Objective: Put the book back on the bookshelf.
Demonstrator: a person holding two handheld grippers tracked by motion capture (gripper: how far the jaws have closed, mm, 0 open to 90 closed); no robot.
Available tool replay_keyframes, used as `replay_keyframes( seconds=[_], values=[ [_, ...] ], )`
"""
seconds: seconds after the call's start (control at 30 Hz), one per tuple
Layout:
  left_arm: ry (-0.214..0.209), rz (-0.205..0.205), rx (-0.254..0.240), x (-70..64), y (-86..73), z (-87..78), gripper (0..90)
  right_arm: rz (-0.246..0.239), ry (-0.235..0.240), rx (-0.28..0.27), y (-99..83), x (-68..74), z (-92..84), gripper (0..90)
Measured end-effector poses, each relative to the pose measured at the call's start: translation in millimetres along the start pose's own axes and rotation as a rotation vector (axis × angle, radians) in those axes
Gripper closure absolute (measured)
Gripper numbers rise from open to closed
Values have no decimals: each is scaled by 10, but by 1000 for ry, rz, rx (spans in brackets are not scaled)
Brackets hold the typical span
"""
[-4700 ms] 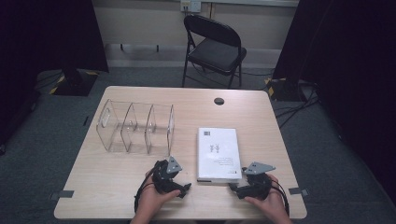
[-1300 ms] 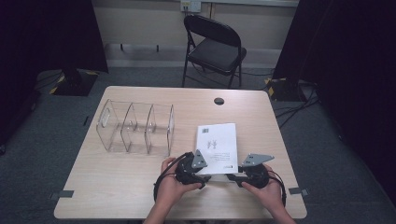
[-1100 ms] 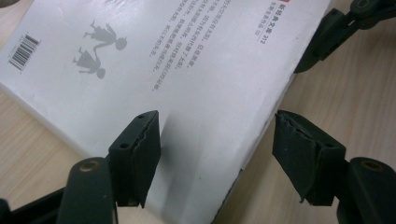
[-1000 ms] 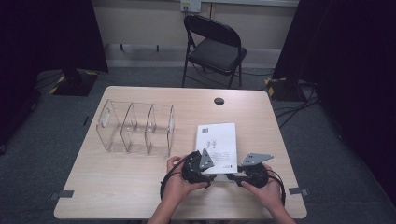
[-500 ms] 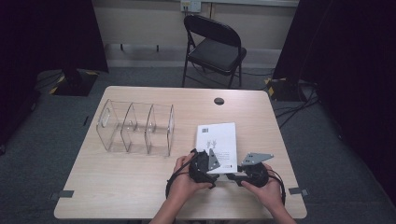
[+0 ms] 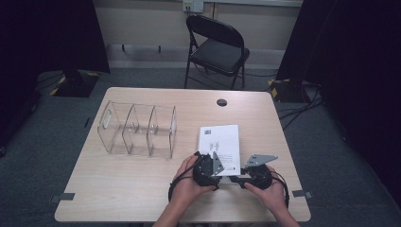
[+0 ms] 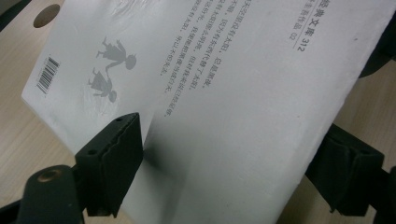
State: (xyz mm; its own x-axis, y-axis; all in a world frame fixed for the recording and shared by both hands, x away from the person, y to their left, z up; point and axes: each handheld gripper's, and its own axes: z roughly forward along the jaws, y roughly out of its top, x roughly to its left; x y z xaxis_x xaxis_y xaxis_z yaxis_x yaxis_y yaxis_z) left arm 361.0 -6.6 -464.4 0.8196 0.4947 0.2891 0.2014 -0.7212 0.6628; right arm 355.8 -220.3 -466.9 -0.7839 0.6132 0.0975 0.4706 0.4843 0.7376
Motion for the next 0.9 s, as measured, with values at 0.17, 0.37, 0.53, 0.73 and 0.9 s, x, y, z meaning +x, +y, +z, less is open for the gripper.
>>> replay_keyframes(
  seconds=[0.17,0.37,0.53,0.73,0.9],
  values=[
    [-7,5,9,-7,27,-31,219,-3,-3,-12,4,3,-5,599],
    [-2,23,15,-20,48,-61,287,13,-5,-2,-14,-3,18,537],
    [-6,40,38,-32,78,-93,321,-18,-33,43,-74,-37,3,520],
    [-4,39,39,-35,80,-94,322,-12,-65,45,-103,-104,-85,495],
    [-5,39,38,-34,79,-95,324,10,-75,22,-103,-159,-87,504]
  ],
)
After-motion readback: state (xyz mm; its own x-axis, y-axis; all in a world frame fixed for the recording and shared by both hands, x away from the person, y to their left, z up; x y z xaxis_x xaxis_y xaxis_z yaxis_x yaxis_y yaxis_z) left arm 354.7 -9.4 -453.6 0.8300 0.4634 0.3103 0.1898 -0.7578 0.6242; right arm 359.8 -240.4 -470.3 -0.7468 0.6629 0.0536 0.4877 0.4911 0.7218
